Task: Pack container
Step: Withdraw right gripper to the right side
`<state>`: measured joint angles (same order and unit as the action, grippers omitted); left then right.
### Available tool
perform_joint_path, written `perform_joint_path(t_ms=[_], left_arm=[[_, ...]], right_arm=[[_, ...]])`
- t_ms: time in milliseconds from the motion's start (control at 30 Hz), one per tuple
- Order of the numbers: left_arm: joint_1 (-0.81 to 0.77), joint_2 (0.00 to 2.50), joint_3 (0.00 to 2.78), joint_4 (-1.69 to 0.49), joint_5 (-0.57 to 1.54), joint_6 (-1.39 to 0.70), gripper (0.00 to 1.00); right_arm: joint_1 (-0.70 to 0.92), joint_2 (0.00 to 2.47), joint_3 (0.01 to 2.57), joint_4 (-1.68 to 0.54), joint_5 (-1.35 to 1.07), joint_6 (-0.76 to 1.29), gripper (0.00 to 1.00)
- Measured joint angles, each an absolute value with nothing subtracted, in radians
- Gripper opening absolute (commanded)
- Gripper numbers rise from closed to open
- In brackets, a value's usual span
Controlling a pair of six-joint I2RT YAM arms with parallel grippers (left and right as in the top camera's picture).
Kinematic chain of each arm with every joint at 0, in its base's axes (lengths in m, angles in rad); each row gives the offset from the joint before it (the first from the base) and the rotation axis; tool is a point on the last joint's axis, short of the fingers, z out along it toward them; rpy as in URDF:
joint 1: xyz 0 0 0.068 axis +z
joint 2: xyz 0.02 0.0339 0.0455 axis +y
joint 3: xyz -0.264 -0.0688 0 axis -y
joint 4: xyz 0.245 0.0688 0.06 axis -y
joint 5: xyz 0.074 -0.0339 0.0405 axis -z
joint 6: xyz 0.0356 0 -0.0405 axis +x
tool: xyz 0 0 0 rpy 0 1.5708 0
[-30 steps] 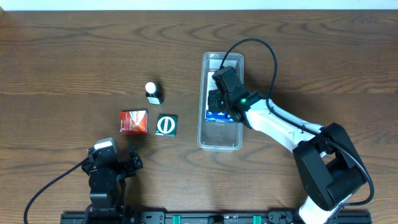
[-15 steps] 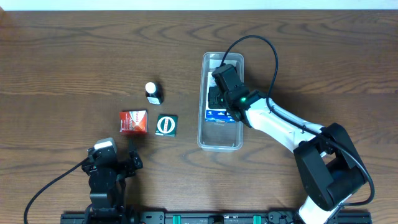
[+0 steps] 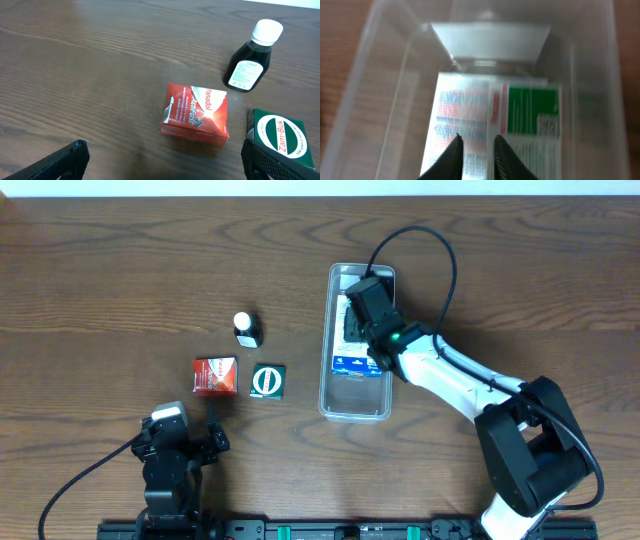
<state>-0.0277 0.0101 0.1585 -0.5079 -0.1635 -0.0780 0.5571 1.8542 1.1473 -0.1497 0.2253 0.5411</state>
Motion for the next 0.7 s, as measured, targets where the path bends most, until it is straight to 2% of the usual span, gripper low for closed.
perform_joint_path(t_ms=[100,233,400,533,600,700], left_arm=[[-0.028,0.01,0.159,-0.508,-0.164,-0.078,0.98],[-0.028,0.01,0.159,-0.508,-0.164,-0.078,0.98],[-0.028,0.01,0.159,-0.508,-0.164,-0.078,0.98],[-0.028,0.01,0.159,-0.508,-0.164,-0.078,0.98],[-0.028,0.01,0.159,-0.508,-0.164,-0.078,0.98],[-0.028,0.01,0.159,-0.508,-0.164,-0.078,0.98]], right_arm=[[0.553,1.845,1.148,-0.114,0.216,0.516,0.23],[0.553,1.768,1.148,-0.147,0.203,0.5,0.3],[0.527,1.499,1.15,-0.321,0.192,0.488,0.52],[0.417,1.278,1.164,-0.521,0.196,0.492,0.87],[0.324,1.198,1.168,-0.612,0.197,0.489,0.94],[0.191,1.146,1.168,-0.714,0.199,0.489,0.99]])
